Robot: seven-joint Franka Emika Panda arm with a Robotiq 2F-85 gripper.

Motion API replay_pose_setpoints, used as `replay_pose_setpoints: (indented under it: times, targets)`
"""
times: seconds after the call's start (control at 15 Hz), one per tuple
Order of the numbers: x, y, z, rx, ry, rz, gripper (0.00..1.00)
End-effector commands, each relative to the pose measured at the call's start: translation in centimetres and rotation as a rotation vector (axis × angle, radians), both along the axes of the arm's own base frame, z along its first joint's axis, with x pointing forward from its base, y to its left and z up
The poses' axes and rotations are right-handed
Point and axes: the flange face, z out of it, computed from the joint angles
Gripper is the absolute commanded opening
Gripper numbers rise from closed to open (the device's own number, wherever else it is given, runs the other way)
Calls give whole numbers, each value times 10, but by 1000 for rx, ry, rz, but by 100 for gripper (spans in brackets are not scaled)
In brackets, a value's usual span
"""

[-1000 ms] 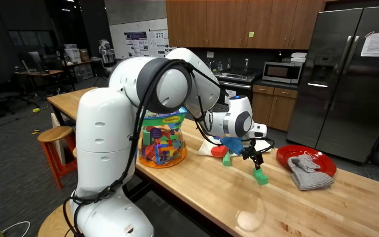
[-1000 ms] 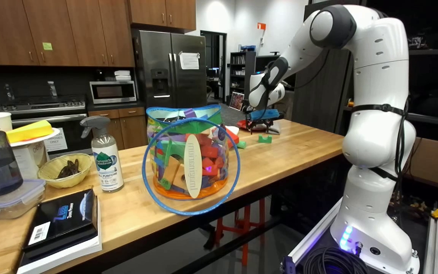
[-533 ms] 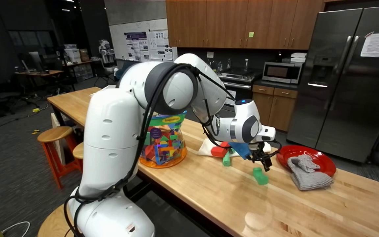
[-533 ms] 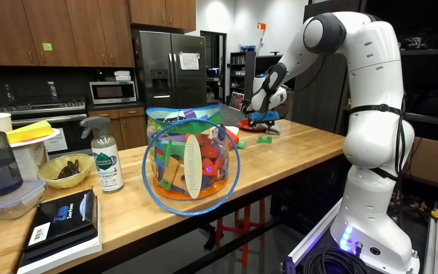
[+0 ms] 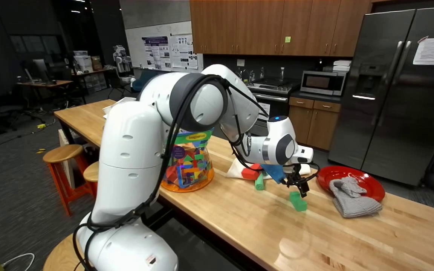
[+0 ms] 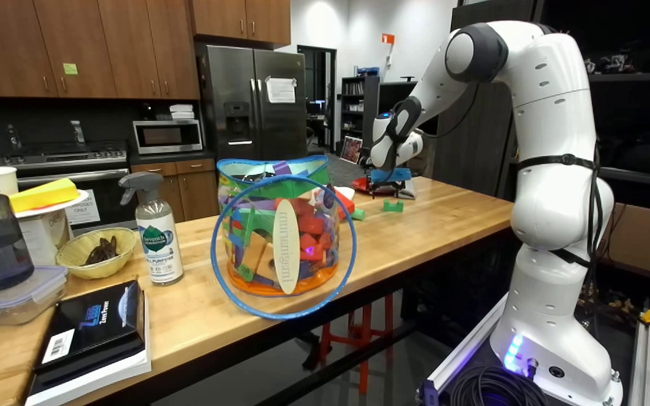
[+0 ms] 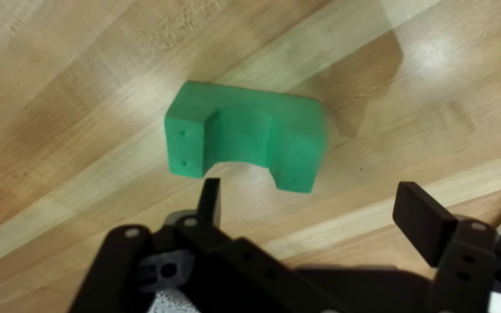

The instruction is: Put one green block in the clear bag.

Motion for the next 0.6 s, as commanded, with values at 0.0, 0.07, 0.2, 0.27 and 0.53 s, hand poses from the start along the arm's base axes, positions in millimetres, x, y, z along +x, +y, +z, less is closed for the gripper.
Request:
replay_pose_setpoints:
  times: [0.0, 0.07, 0.2, 0.27, 0.53]
  targets:
    - [5, 0, -1, 2, -8, -21, 100]
    - [5, 1, -2, 2, -7, -22, 100]
    - [5, 1, -4, 2, -4, -24, 100]
    - [5, 1, -5, 1, -1, -24, 100]
    - [4, 3, -10, 4, 16, -20, 74]
